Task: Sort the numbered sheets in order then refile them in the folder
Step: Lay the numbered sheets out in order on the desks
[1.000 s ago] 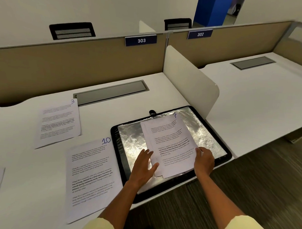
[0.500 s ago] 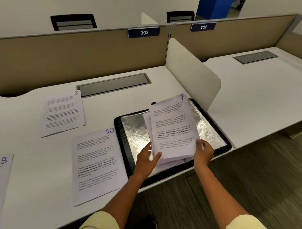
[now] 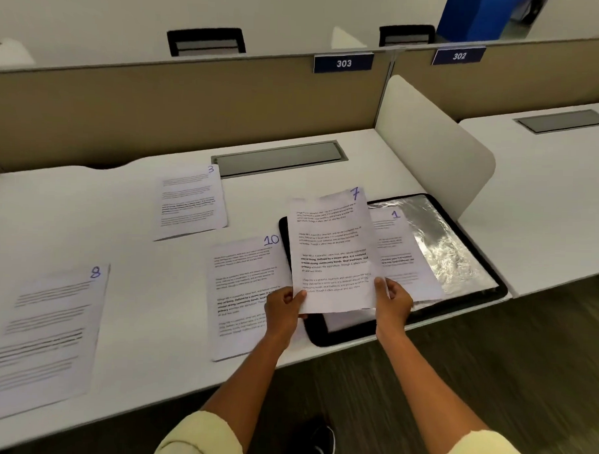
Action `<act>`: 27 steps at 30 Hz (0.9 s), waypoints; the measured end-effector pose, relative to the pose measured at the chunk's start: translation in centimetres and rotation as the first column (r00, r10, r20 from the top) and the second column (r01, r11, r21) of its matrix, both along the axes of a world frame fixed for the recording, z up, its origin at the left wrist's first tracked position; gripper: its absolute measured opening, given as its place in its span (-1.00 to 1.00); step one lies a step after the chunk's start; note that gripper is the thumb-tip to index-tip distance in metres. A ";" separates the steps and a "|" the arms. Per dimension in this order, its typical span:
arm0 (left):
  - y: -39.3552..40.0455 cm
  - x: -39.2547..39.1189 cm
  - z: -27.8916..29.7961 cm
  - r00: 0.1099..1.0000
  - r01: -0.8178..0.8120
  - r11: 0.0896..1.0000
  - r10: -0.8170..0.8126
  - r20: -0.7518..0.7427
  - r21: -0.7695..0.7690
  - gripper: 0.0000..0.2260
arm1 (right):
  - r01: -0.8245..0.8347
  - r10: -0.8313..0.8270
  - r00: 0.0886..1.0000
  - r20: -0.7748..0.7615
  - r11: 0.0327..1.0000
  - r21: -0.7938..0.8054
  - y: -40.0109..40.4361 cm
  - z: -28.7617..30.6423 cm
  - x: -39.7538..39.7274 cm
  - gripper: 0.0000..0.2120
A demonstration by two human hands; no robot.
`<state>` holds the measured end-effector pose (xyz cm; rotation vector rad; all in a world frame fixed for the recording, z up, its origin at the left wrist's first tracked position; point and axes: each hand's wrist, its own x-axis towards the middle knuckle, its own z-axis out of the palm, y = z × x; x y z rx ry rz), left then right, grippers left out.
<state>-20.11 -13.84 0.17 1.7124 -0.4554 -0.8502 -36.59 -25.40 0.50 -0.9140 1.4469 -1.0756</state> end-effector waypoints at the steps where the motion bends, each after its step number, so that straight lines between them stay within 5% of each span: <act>1: 1.2 0.9 0.0 1.000 -0.012 1.000 0.012 0.013 0.002 -0.94 | -0.028 0.028 1.000 -0.010 1.000 0.003 1.0 0.0 0.8 -0.87; 7: 8.8 5.7 0.0 0.993 -0.109 0.994 0.108 -0.038 -0.033 -0.85 | -0.179 0.178 0.982 -0.066 0.984 -0.004 7.8 0.0 5.0 -0.80; 12: 15.8 8.9 -0.5 0.987 -0.155 0.988 0.154 -0.039 -0.004 -0.98 | -0.229 0.229 0.970 -0.078 0.973 0.017 13.1 0.0 8.2 -0.80; 18: 24.2 12.7 -1.4 0.975 -0.218 0.974 0.219 -0.024 0.064 -0.83 | -0.308 0.307 0.946 -0.107 0.951 0.011 19.5 -0.9 12.5 -0.79; 27: 33.7 19.1 -1.9 0.935 -0.353 0.934 0.354 -0.006 0.057 -0.78 | -0.514 0.512 0.842 -0.170 0.857 0.035 25.4 -1.8 20.6 -0.81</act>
